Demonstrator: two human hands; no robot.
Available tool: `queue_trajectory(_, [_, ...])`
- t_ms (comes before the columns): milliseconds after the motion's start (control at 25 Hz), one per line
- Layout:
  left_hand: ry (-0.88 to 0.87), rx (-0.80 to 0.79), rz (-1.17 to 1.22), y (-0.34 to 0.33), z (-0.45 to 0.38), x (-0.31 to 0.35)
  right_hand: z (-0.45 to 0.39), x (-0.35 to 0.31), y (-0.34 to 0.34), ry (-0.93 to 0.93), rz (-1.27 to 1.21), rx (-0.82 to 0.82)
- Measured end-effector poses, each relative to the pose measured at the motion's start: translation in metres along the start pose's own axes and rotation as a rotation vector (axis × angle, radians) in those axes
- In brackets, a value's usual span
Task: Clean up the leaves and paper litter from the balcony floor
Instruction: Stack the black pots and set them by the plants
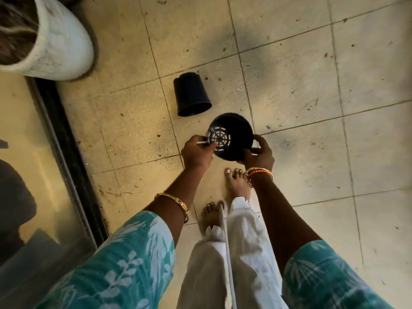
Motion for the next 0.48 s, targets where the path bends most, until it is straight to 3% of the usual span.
queue_trajectory(240, [0.108,-0.281,0.159,0.019,0.093,0.019,0.082,-0.025,0.068,0.184,-0.009,0.126])
queue_trajectory(480, [-0.017,-0.393,0.029,0.011,0.174,0.024,0.146,0.013,0.147,0.045,-0.499,0.299])
Point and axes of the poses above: each hand's wrist, its own z-axis away from the middle knuckle, its own y-axis out of the back of the hand, x = y × z, the point moved 3 cm from there along -z, towards the middle knuckle, and after that the axes turned 6 degrees about -z, right-handed, at the moved point
